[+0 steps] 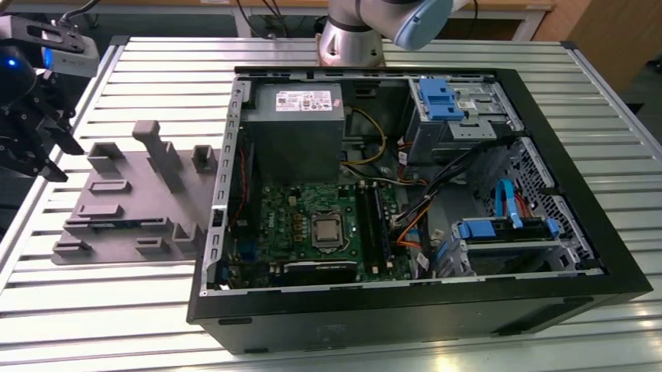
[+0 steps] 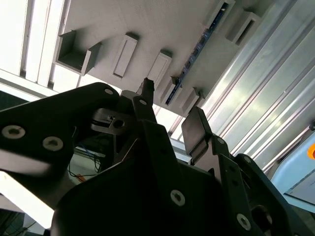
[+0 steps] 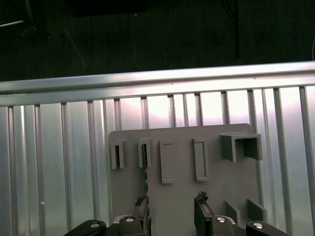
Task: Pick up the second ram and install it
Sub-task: 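Pick up the second ram and move it above second insertion slot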
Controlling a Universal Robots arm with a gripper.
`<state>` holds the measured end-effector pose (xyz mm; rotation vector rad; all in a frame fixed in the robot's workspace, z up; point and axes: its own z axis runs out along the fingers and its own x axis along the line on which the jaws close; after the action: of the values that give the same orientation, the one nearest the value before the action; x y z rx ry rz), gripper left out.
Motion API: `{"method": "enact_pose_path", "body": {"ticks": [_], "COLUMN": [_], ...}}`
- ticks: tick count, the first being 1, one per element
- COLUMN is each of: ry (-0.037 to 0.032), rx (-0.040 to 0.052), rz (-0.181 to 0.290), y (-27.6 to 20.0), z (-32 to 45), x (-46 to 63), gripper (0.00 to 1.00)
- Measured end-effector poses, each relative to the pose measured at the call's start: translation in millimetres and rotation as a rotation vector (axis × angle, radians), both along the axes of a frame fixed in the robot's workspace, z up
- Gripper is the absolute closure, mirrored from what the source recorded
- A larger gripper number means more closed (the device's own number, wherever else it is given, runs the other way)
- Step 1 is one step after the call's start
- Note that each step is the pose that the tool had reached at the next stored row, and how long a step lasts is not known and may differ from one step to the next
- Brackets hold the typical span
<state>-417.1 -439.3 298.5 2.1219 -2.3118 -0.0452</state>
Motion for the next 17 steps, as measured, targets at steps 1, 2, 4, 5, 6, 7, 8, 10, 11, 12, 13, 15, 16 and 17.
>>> {"method": "enact_pose_path", "body": {"ticks": [1, 2, 4, 5, 6, 7, 8, 10, 11, 12, 13, 15, 16, 17], "ry": [0.0, -0.0001, -0.0003, -0.0002, -0.0001, -0.0001, -0.0001, 0.0, -0.0001, -0.0001, -0.0001, 0.0, -0.001, -0.0037], "rx": [0.0, 0.0, 0.0002, 0.0001, 0.0, 0.0001, 0.0001, 0.0001, 0.0001, 0.0002, 0.0002, 0.0001, -0.0001, -0.0001], "rz": [0.0, 0.0, 0.0, 0.0, 0.0, 0.0, 0.0, 0.0, 0.002, 0.007, 0.013, 0.022, 0.023, 0.023], "y": [0.0, 0.0, -0.5, -1.3, -2.0, -2.9, -3.5, -4.4, -4.8, -5.0, -5.2, -5.7, -6.3, -6.5], "z": [0.0, -0.2, -1.1, -2.0, -3.2, -4.8, -6.5, -10.2, -12.0, -13.7, -15.1, -17.7, -18.2, -18.7], "x": [0.0, 0.0, 0.0, 0.1, 0.1, 0.0, 0.1, 0.0, 0.0, 0.0, 0.0, 0.0, 0.0, 0.0], "gripper": [0.49, 0.49, 0.49, 0.49, 0.49, 0.49, 0.49, 0.49, 0.49, 0.49, 0.49, 0.49, 0.49, 0.49]}}
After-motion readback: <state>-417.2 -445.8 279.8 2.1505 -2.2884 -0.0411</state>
